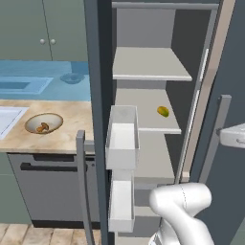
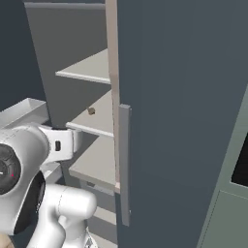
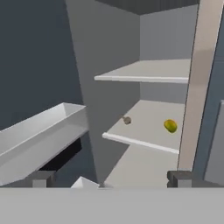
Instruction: Take the garlic, mango, and mushroom from the freezer and place them in the bowl on the counter.
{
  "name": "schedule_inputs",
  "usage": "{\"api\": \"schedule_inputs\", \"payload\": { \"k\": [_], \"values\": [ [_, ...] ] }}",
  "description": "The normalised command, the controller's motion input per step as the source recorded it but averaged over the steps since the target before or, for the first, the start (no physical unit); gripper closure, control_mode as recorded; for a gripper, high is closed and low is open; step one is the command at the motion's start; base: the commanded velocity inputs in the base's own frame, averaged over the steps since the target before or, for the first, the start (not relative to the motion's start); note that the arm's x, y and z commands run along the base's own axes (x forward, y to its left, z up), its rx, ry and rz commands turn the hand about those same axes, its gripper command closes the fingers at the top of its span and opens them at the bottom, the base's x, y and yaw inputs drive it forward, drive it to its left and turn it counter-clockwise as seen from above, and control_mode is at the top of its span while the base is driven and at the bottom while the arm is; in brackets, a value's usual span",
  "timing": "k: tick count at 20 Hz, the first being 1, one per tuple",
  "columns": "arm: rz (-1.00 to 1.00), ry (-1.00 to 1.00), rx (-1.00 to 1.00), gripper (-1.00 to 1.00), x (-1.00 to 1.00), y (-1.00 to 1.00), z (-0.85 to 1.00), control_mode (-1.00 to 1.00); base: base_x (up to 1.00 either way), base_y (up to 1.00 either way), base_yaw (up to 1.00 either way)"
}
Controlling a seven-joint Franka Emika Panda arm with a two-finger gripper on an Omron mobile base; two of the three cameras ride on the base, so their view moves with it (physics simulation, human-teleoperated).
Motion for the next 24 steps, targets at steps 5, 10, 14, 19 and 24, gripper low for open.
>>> {"api": "schedule_inputs", "payload": {
  "k": [5, 10, 14, 19, 24],
  "values": [
    [0.32, -0.16, -0.13, -1.0, 0.16, 0.33, 0.0, -1.0, 0.0, 0.0, 0.0],
    [0.26, -0.12, -0.19, -1.0, 0.3, 0.43, 0.0, -1.0, 0.0, 0.0, 0.0],
    [0.15, -0.02, -0.21, -1.0, 0.29, 0.24, 0.0, -1.0, 0.0, 0.0, 0.0],
    [0.06, -0.02, -0.21, -1.0, 0.18, 0.01, 0.0, -1.0, 0.0, 0.0, 0.0],
    [0.02, -0.01, -0.17, -1.0, 0.12, 0.01, 0.01, -1.0, 0.0, 0.0, 0.0]
  ]
}}
